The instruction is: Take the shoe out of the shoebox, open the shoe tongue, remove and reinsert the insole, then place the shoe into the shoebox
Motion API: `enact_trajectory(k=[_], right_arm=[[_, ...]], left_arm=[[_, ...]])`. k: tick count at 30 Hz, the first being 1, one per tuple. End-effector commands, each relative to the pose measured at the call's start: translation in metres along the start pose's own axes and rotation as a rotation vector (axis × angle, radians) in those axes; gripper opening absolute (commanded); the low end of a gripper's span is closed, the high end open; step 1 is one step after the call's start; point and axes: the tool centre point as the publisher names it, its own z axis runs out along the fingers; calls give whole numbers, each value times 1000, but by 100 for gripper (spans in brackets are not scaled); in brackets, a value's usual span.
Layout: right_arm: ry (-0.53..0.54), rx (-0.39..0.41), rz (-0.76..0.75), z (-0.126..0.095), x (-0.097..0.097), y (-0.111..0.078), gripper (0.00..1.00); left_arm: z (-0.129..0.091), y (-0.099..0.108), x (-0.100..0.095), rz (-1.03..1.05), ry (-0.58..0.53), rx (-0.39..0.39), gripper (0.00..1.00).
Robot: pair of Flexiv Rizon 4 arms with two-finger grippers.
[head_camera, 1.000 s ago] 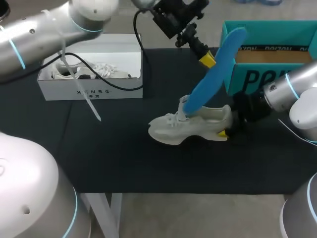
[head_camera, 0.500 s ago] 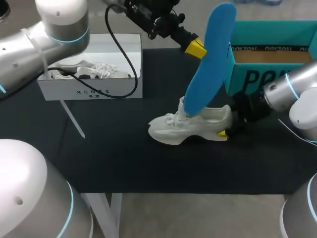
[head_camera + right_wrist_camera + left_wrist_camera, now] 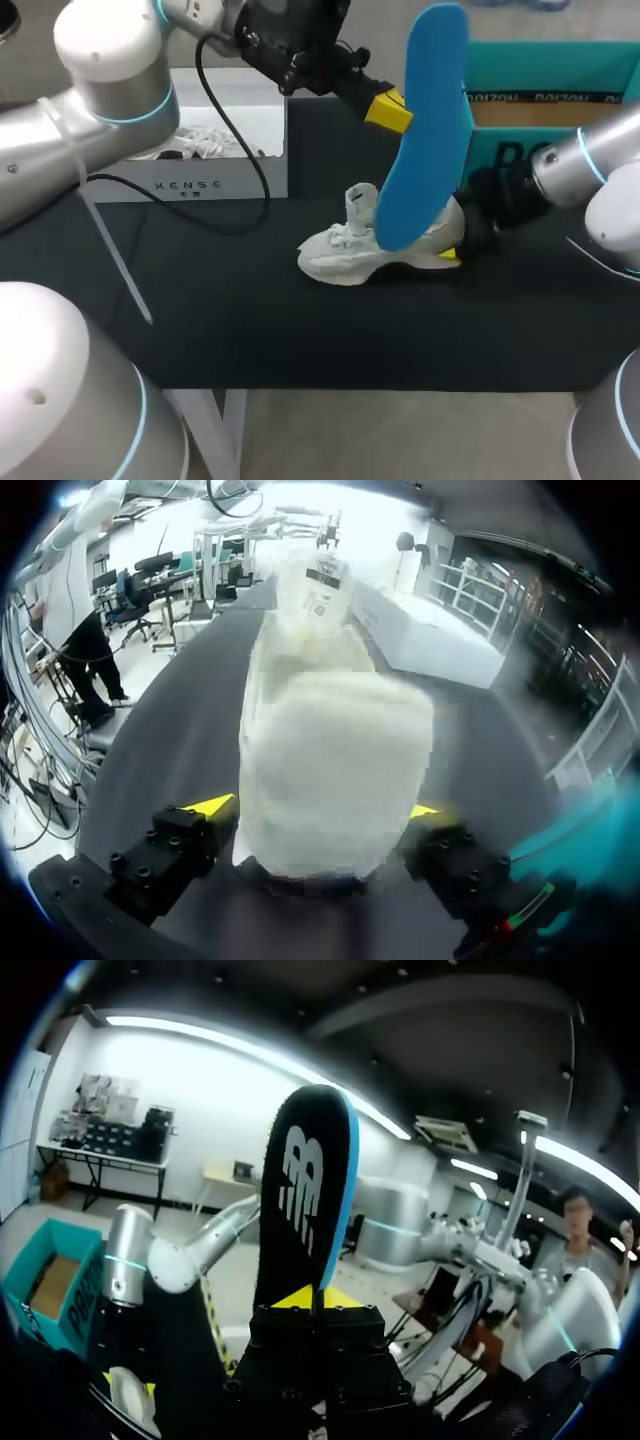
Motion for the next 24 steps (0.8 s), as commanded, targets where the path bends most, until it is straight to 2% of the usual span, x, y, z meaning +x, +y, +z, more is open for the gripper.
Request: enact_trajectory(k=[1,7,9,14,18,21,24], right_arm=[[11,108,2,-13,6,12,100],[19,143,26,-16,6,10,100],[12,197,19,-21,6,14,100],[-72,370,43,-39,5,22,100],[-93,492,60,-55,4,27,100],[-97,555,51,-62,6,31,100],[-91,556,48,-67,8,34,100]], left_arm=[[5,-8,7,3,-13,-43,0],[11,-6,10,30,-10,-22,0],[13,-6,12,32,12,-2,0],[22,-7,23,54,1,-22,0],[26,-7,28,59,7,-22,0],[27,-7,29,51,8,-5,0],[32,-6,36,60,30,21,0]])
